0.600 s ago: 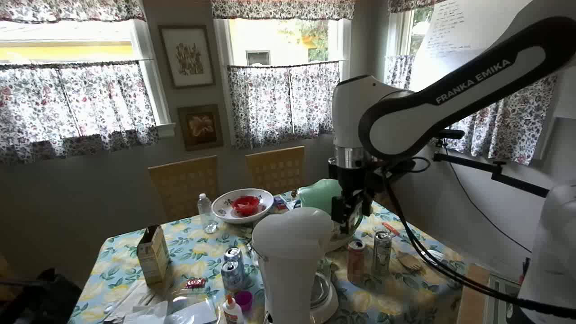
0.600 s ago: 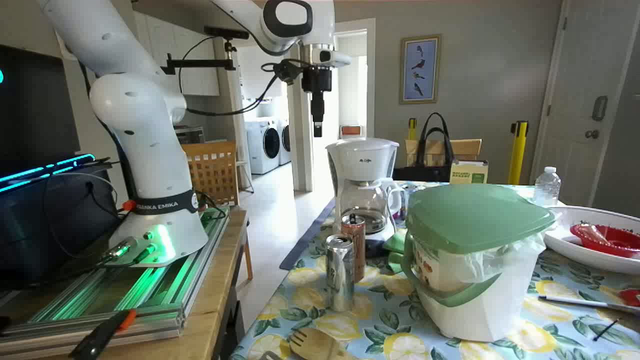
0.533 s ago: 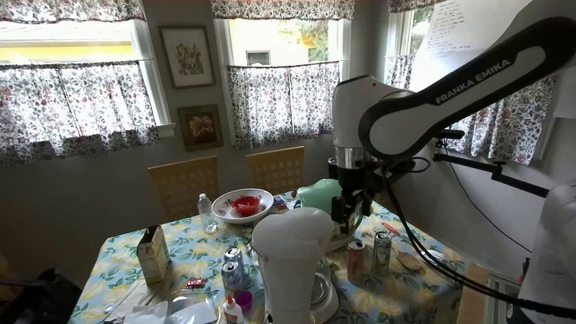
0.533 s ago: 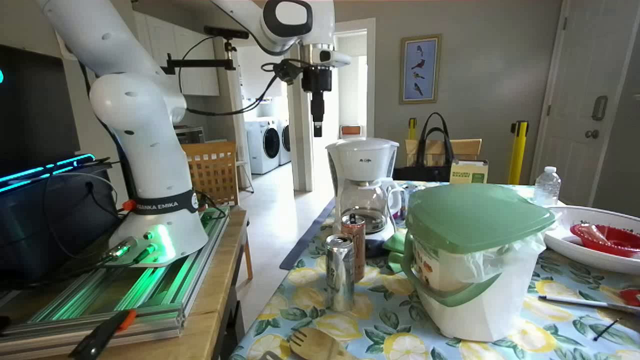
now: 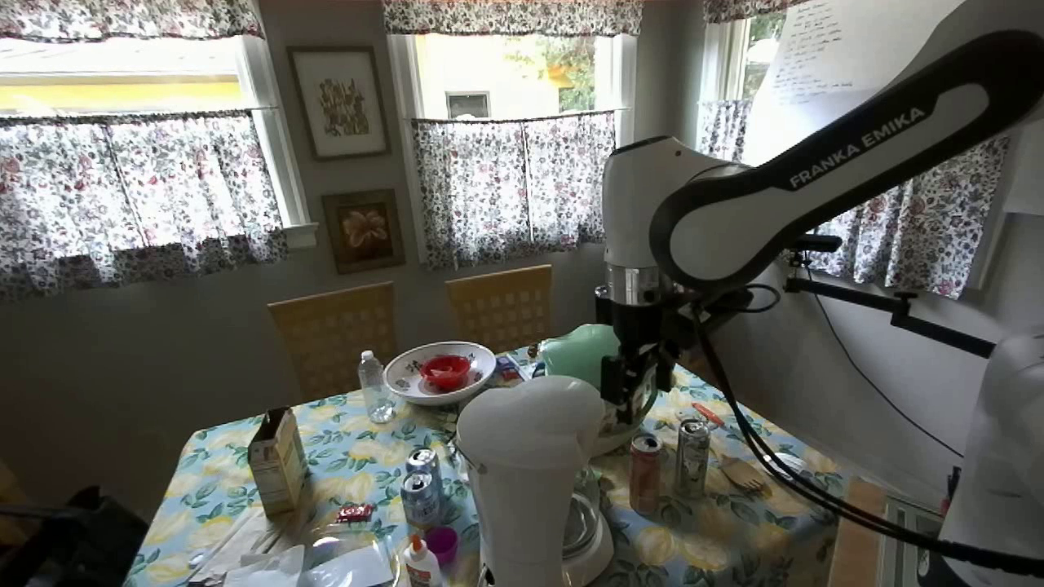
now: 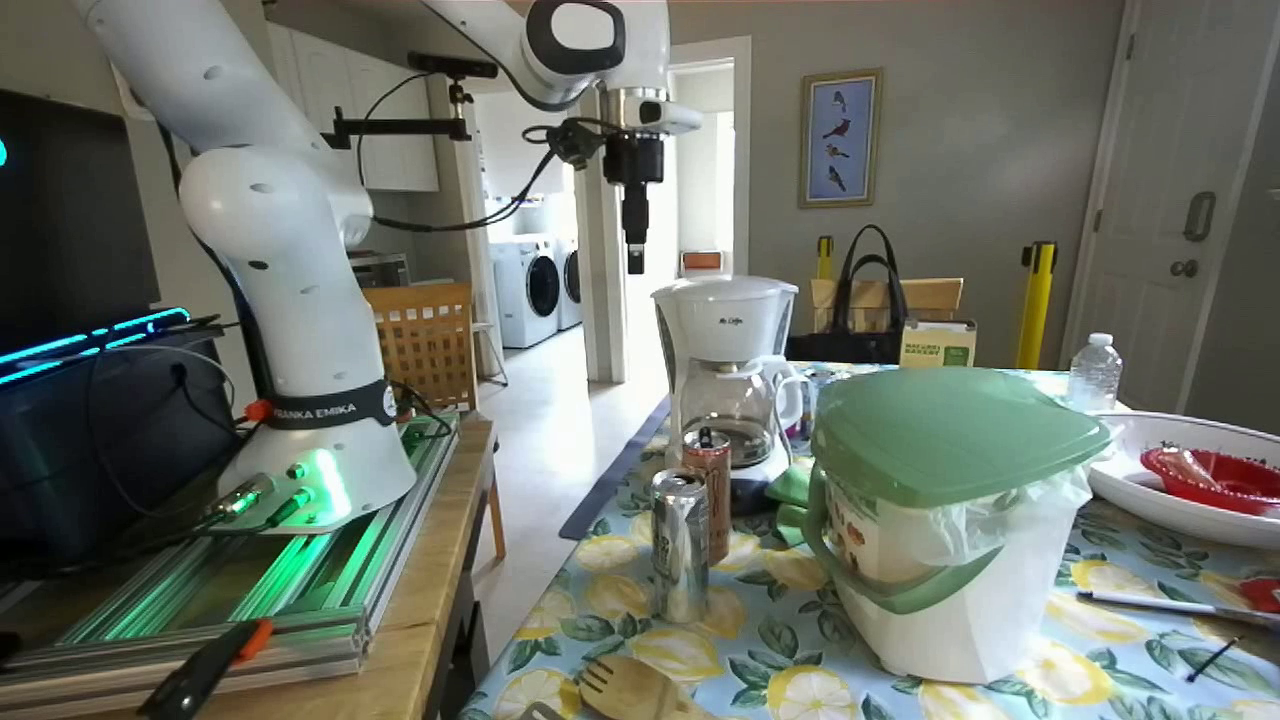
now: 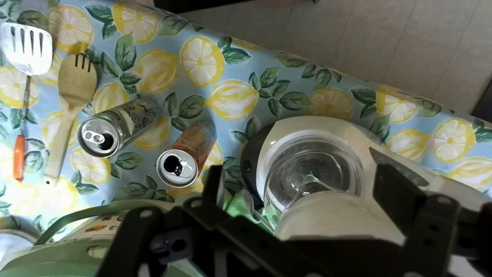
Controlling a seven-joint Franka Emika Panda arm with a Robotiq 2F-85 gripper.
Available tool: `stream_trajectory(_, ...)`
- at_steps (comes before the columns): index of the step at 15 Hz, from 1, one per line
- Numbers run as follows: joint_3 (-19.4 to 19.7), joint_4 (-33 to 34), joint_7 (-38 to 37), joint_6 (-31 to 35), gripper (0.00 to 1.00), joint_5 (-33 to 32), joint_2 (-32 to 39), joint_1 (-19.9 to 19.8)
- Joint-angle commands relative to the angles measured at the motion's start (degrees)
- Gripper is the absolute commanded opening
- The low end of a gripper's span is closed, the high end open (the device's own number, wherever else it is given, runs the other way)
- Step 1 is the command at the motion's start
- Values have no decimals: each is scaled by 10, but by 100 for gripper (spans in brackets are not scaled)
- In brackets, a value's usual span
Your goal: Throw the orange can into the bin, then close the bin
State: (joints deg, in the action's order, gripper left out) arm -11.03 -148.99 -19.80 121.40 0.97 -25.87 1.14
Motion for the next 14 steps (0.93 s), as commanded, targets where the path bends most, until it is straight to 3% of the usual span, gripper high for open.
stream_trajectory(1,22,-8,-8,27,100,-4,-4,-11)
stream_trajectory(7,73,-55,-16,171,100,-41,-8,-87)
stream_trajectory(13,73,-97,-6,306,100,-159,18,-170)
stream_trajectory(14,69,-81,-6,323,100,-180,42,-183)
